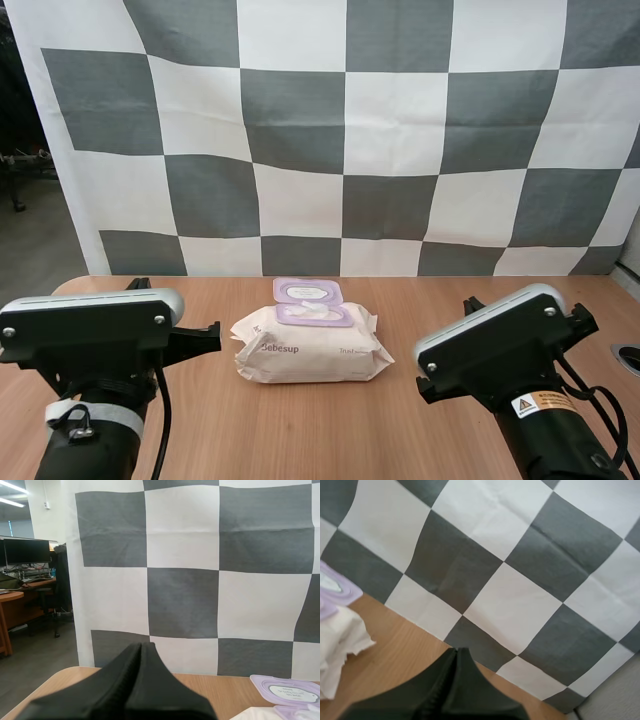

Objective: Open the wet wipes lid

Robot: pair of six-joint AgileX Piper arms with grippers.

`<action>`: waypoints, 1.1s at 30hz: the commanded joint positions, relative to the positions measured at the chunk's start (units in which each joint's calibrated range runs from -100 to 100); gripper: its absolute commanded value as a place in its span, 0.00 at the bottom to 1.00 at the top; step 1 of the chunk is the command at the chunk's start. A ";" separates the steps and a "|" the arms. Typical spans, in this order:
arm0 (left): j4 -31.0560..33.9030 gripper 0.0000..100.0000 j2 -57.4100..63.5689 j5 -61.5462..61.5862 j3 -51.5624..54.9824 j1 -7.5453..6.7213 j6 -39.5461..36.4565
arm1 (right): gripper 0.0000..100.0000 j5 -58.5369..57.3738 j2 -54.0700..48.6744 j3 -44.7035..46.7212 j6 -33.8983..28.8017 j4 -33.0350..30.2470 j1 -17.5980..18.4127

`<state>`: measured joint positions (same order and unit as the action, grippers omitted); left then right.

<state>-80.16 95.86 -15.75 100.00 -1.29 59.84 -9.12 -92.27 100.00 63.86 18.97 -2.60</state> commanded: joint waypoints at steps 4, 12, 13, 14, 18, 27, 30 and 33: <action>1.15 0.00 -0.02 0.20 0.00 0.04 -3.49 | 0.00 -0.38 0.07 0.00 7.29 -1.93 -0.02; 50.32 0.00 -0.02 21.67 0.00 0.04 -41.40 | 0.00 -19.47 0.42 0.00 3.68 6.35 0.06; 54.13 0.00 -0.02 24.94 0.00 0.04 -44.47 | 0.00 -19.24 0.42 0.00 2.44 7.41 0.06; 58.66 0.00 -0.02 28.58 0.00 0.04 -48.18 | 0.00 -19.04 0.42 0.00 0.17 9.32 0.06; 70.25 0.00 -0.02 33.25 0.00 0.04 -58.80 | 0.00 -18.18 0.42 0.00 -8.50 12.92 0.06; 83.11 0.00 -0.02 41.32 0.00 0.04 -73.28 | 0.00 -4.20 0.28 0.00 -25.90 12.82 0.06; 83.01 0.00 -0.02 41.32 0.00 0.04 -73.47 | 0.00 -3.14 0.28 0.00 -31.27 9.29 0.06; 83.66 0.00 -0.02 41.32 0.00 0.04 -73.47 | 0.00 -5.33 0.28 0.00 -35.59 1.11 0.06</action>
<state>-33.14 95.86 25.70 100.00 -1.29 16.64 -12.90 -91.91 100.00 41.39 27.05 -2.60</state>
